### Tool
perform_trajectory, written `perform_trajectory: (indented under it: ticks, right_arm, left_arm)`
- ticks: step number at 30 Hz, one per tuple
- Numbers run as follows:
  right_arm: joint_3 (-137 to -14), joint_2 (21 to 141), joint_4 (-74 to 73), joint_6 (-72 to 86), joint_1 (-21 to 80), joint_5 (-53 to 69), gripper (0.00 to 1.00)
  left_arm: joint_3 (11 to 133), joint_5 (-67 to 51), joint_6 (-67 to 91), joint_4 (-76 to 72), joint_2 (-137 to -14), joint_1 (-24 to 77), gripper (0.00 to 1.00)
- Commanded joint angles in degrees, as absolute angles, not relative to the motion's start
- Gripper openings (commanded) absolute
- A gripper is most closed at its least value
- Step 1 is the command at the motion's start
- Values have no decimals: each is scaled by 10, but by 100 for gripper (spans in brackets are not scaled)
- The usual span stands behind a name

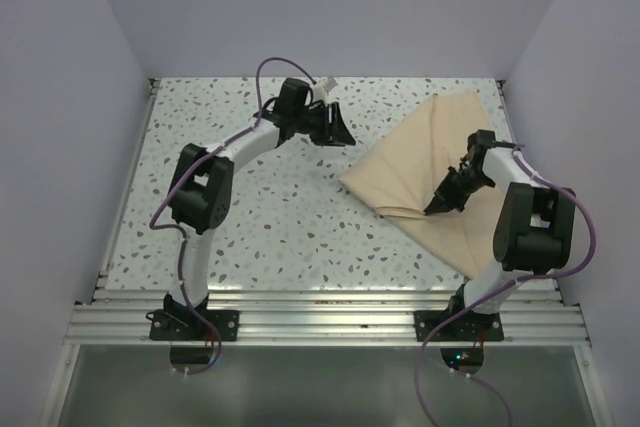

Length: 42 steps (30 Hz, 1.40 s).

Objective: Prepare the surgical pack

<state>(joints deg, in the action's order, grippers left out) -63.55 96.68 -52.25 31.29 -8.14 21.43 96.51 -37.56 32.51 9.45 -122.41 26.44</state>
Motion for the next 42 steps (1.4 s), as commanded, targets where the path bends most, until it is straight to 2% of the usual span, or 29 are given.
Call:
perform_trajectory:
  ticks: [1,11,13,15,17,23,28,34,42]
  right_arm:
    - [-621,961,-546,295,-81,177,0]
    - [-611,968,-550,261,-82,151,0]
    - [-638,968,-562,248,-82,135,19]
    - [-666,961,-588,220,-82,134,27]
    - [-715,957,-612,197,-81,143,29]
    - [-740,962,-588,222,-46,256,23]
    - [-700,990,-542,243,-18,315,9]
    - [-661,1020,-559,214,-24,231,0]
    - [-625,969,-580,218,-69,135,0]
  left_arm:
    - [1006,-413,348,81,-1249,275,49]
    - [1015,-461,377,48,-1295,337,36]
    - [1006,-468,380,40,-1298,346,33]
    - [996,-469,376,39,-1296,356,29]
    - [976,-474,376,35,-1292,363,25]
    - [936,-475,373,33,-1292,373,16]
    - [913,-477,364,36,-1292,377,12]
    - [912,-465,350,51,-1295,381,11]
    - [942,-443,309,98,-1302,381,11]
